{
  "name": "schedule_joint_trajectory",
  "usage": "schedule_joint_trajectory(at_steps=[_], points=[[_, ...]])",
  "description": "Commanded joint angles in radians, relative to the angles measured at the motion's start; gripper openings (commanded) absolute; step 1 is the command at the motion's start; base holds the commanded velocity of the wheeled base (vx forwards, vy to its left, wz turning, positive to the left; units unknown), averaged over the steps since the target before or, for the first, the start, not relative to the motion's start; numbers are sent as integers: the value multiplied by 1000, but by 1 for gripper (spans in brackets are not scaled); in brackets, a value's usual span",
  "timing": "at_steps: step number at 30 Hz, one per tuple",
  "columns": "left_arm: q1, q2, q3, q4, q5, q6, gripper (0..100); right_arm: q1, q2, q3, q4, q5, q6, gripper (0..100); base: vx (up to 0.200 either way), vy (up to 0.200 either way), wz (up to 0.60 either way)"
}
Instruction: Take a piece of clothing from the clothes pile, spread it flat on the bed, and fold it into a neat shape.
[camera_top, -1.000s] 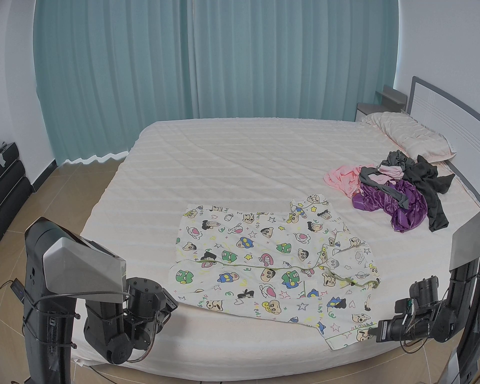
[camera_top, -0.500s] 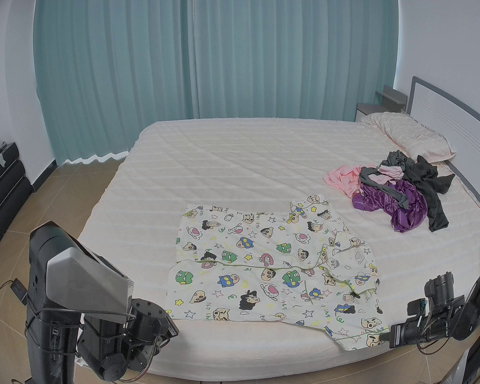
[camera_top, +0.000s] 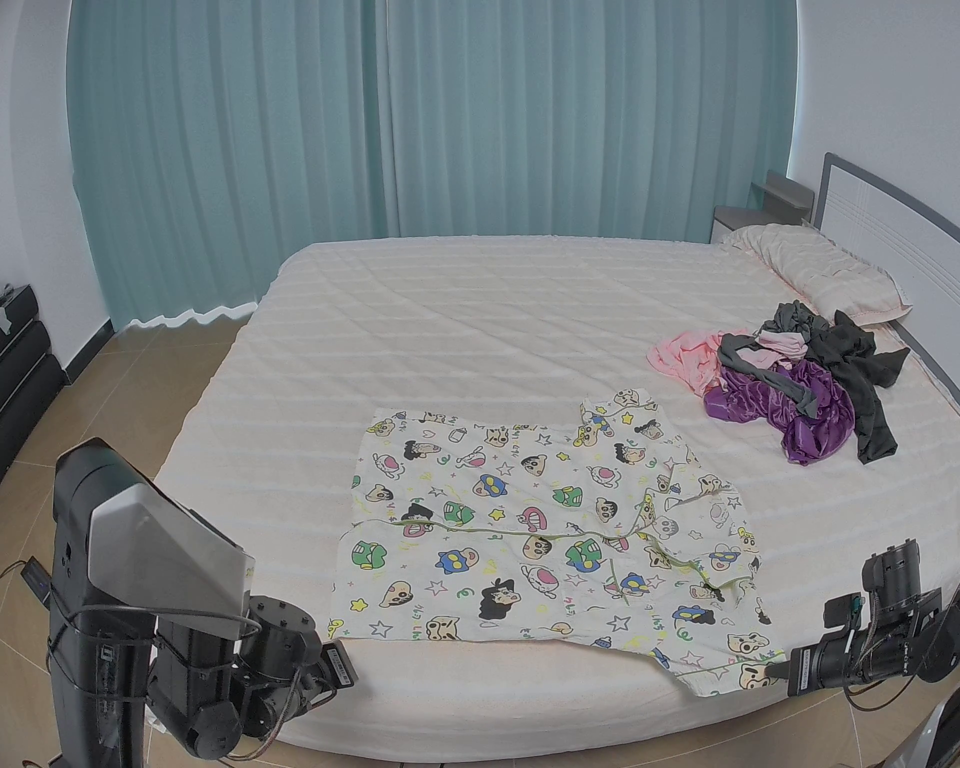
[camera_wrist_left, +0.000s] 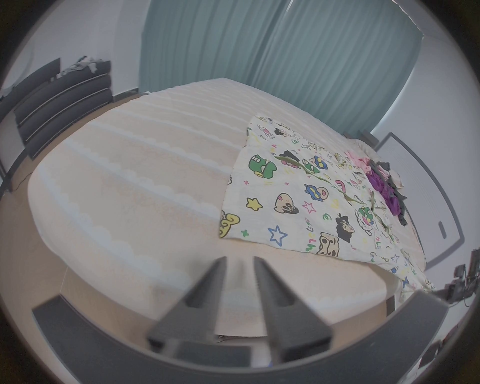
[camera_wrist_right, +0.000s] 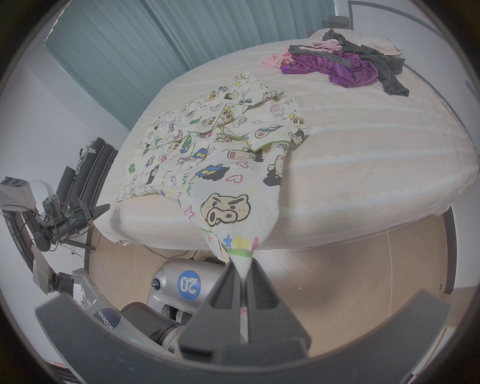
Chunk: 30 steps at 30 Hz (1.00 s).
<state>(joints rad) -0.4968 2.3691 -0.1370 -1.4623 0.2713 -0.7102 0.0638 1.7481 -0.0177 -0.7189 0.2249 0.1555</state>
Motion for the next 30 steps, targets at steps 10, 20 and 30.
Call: schedule_joint_trajectory(at_steps=[10, 20, 30], points=[[227, 42, -115, -12, -325, 230, 100, 2, 5, 18, -5, 1, -4, 0, 0, 0, 0], [178, 87, -216, 74, -334, 227, 100, 2, 4, 18, -5, 1, -4, 0, 0, 0, 0], [150, 85, -279, 175, -322, 230, 100, 2, 5, 18, -10, 1, -5, 0, 0, 0, 0]])
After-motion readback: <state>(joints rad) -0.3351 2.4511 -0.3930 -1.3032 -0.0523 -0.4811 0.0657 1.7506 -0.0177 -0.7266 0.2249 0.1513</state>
